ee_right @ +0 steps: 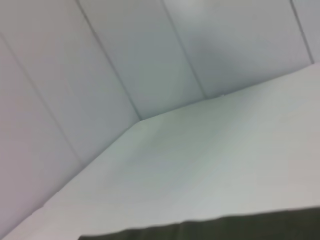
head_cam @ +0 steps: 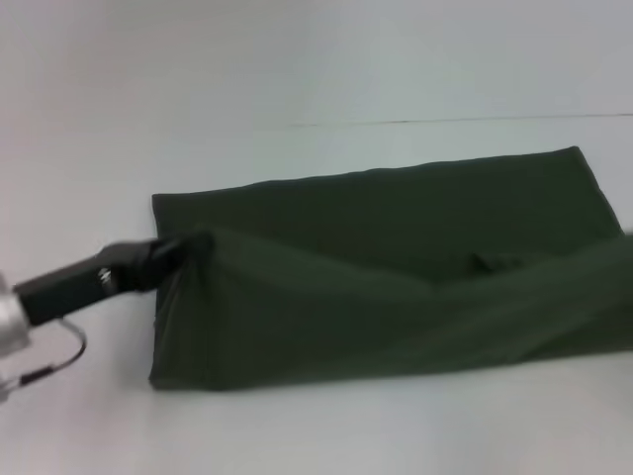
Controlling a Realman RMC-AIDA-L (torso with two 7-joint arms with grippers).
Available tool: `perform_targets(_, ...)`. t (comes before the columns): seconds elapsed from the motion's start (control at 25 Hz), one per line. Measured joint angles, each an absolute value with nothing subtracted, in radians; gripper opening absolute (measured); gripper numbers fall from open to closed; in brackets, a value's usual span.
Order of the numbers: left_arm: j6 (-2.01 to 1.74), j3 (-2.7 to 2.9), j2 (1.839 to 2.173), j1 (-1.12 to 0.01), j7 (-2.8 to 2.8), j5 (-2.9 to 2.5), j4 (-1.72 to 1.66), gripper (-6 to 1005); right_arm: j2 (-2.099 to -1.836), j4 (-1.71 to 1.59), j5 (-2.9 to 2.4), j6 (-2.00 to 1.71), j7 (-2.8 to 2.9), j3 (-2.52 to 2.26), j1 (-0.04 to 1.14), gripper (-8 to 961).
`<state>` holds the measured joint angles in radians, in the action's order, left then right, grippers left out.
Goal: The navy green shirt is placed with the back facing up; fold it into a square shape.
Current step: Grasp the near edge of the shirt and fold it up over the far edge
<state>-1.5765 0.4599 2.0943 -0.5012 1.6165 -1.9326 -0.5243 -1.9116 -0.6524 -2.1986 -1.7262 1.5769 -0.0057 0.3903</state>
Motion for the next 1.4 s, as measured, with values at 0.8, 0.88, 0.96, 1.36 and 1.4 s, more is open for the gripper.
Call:
perform_targets(0.8, -0.991, 0.457, 2.139, -0.72, 1.617, -1.878, -0.501, 11, -1.937, -0.455, -2.196, -0.86, 1.514, -0.237, 0.755, 10)
perform_targets(0.88, -0.964, 0.456, 2.145, -0.726, 1.613, -1.877, -0.5, 11, -1.942, -0.453, -2.196, -0.831, 1.511, -0.252, 0.767, 10)
perform_targets(0.96, -0.94, 0.455, 2.149, -0.73, 1.609, -1.876, -0.5, 11, -1.944, -0.453, -2.195, -0.81, 1.509, -0.256, 0.773, 10)
perform_targets(1.36, -0.893, 0.459, 2.151, -0.744, 1.584, -1.853, -0.48, 11, -1.944, -0.43, -2.151, -0.774, 1.475, -0.258, 0.765, 24)
perform_targets(1.4, -0.889, 0.459, 2.151, -0.746, 1.583, -1.853, -0.478, 11, -1.943, -0.427, -2.147, -0.774, 1.471, -0.258, 0.764, 27)
